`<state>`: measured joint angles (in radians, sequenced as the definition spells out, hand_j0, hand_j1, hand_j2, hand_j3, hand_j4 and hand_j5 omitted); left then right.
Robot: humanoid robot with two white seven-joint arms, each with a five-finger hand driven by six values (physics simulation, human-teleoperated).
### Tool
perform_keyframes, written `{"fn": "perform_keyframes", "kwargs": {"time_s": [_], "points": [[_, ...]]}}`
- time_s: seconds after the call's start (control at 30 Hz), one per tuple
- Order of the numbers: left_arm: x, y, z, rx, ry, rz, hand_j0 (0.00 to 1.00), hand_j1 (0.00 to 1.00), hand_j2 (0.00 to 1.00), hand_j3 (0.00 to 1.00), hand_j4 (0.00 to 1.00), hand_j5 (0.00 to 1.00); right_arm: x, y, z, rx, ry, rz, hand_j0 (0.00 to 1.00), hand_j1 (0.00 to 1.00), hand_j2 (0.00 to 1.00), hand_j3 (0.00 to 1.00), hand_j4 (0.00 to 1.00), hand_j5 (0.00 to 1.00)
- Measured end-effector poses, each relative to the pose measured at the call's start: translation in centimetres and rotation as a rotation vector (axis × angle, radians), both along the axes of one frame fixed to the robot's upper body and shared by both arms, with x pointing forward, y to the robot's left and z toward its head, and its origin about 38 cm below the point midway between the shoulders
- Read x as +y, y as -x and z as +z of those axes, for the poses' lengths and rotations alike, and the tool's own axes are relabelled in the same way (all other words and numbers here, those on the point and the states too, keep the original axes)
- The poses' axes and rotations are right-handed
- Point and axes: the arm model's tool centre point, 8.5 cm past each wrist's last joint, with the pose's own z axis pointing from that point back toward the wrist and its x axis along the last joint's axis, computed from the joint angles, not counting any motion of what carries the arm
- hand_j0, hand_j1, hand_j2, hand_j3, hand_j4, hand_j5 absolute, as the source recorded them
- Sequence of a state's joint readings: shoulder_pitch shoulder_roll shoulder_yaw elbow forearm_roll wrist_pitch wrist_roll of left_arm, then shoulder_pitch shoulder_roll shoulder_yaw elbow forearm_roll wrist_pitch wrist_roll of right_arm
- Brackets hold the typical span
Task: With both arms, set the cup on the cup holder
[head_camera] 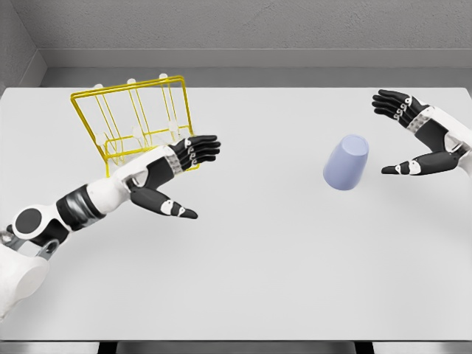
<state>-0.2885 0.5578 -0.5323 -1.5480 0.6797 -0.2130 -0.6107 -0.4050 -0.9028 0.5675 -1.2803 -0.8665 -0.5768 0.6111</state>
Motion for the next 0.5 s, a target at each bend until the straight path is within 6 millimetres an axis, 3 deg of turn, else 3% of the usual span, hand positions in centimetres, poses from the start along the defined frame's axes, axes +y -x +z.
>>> {"fn": "perform_keyframes", "kwargs": {"time_s": [0.2,0.5], "points": [[-1.8,-0.4,-2.2,0.032,-0.007,0.017,1.00,1.00,1.00,1.00,1.00,1.00,-0.7,-0.3,-0.9,0.016,-0.009,-0.035,1.00,1.00,1.00,1.00,1.00,1.00],[-3.4,-1.2,-3.8,0.087,0.052,0.051,1.00,1.00,1.00,1.00,1.00,1.00,-1.5,-0.6,-5.7,0.109,-0.060,-0.127,1.00,1.00,1.00,1.00,1.00,1.00]]}}
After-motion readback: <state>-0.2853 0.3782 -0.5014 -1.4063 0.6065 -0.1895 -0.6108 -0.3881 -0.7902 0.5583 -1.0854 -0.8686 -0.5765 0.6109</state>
